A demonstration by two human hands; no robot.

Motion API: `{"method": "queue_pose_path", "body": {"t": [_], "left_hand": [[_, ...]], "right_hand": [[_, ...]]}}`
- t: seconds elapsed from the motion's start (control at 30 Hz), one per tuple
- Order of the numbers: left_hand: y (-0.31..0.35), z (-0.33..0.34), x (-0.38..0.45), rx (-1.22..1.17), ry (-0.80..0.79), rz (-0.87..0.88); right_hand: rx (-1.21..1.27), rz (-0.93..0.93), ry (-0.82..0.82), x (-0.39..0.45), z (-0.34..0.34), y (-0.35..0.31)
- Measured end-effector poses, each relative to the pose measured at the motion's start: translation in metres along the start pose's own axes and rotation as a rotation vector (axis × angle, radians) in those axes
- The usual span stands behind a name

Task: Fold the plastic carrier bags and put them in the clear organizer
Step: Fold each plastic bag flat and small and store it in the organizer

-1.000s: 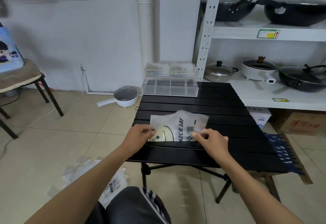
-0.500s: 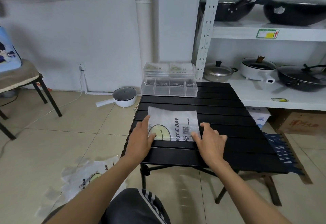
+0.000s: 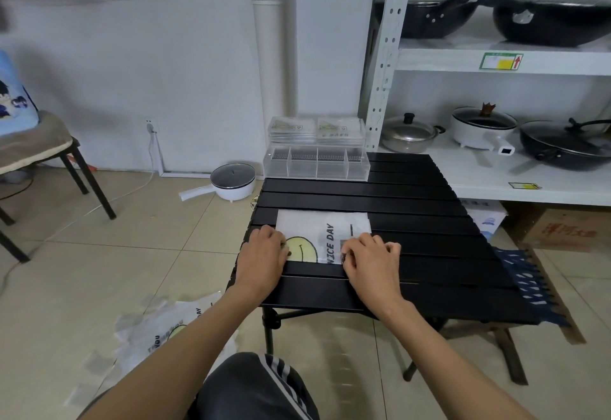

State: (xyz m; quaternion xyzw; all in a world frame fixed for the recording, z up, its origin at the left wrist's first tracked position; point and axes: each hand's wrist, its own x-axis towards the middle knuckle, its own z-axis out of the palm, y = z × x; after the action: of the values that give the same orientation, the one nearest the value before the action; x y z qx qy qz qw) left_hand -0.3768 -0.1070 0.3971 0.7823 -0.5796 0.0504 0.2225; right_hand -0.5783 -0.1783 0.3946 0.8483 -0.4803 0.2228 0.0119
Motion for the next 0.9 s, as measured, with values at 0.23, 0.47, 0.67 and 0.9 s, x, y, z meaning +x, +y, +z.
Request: {"method": "queue_pose_path", "body": {"t": [0.23,0.47,0.67,0.9], "left_hand": [[0.011,-0.004,0.000,0.249,0.002,0.082],[0.039,-0.012,0.007,0.164,-0.285,0.539],[0.063,-0.014,0.021,0.479,-0.328,0.682],[0.096,-0.003,0.012,0.649,-0.257,0.596]], "right_hand": [[-0.006,0.146,0.063,0.001,-0.004,0.020],[0.154,0.157,-0.032,0.008,0.002,0.032],[0.095,0.120,-0.071,0.005,0.004,0.033],[0.064,0.104,-0.087,0.004,0.002,0.030]]}}
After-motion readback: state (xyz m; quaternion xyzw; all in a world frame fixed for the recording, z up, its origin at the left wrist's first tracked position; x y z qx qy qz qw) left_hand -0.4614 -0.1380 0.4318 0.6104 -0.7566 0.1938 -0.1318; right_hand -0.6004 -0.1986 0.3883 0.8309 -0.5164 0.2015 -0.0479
